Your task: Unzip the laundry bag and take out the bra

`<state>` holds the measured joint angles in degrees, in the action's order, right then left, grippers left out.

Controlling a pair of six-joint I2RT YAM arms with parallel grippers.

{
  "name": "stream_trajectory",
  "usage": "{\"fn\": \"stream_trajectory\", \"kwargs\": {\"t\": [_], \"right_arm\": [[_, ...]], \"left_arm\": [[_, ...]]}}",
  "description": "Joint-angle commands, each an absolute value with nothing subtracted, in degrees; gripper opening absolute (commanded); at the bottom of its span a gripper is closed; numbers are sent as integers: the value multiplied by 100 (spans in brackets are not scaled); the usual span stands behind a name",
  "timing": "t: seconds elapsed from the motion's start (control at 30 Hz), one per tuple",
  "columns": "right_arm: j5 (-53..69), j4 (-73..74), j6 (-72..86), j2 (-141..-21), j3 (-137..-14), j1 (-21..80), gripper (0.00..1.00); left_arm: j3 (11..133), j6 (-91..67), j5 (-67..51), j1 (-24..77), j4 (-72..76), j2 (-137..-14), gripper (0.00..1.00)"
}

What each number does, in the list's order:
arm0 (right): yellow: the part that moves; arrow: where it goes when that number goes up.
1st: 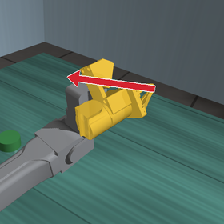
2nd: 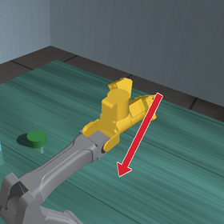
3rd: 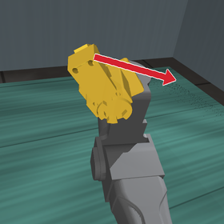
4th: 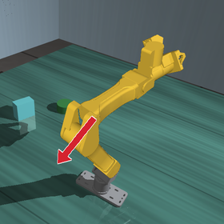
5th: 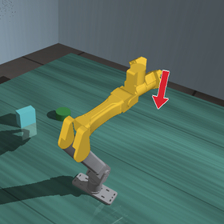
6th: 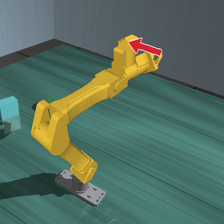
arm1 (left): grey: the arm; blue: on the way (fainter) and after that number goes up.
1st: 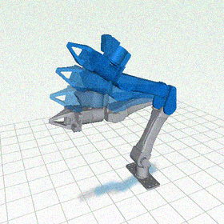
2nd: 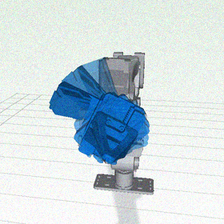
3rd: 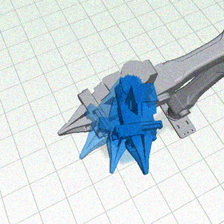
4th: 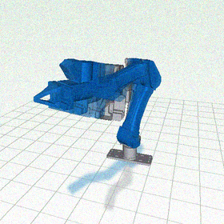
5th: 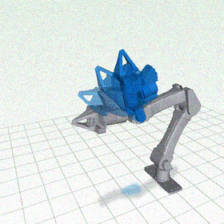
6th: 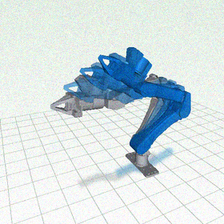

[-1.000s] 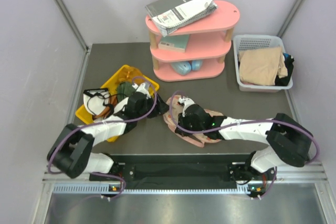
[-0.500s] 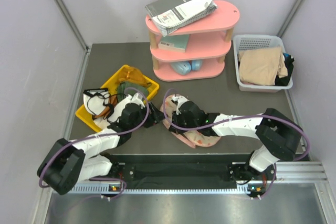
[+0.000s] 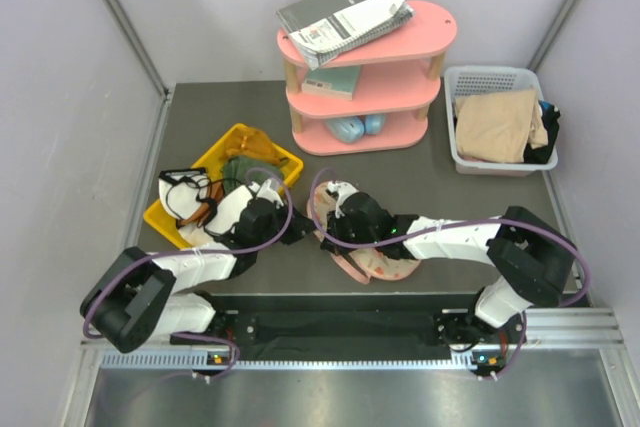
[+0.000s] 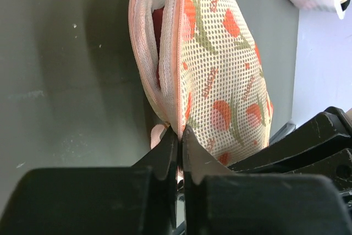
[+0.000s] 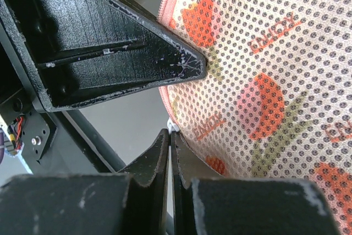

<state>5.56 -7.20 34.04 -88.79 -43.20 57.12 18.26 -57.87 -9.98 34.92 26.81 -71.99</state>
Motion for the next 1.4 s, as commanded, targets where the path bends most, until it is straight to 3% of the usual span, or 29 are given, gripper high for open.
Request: {"fn": "stream_trajectory", "kwargs": {"t": [0.0,1.0,1.33,1.37], "right_arm": [[580,-993,3322,-8842,-4491,5695,0],[62,-18,3559,-7366,-3560,5634,0],[18,-105,3603,-7400,-3445,5607,0],[26,-158,3595,-7444,-3454,5616,0]], "left_arm": [[1977,-5748,-984,3542,2962,-7233,0],[3040,-4983,-932,3164,2698,-8244,0],[3603,-4781,-1002,3076,2646,-8675,0],[3630,-4773,-1019,3076,2559,-8649,19]]}}
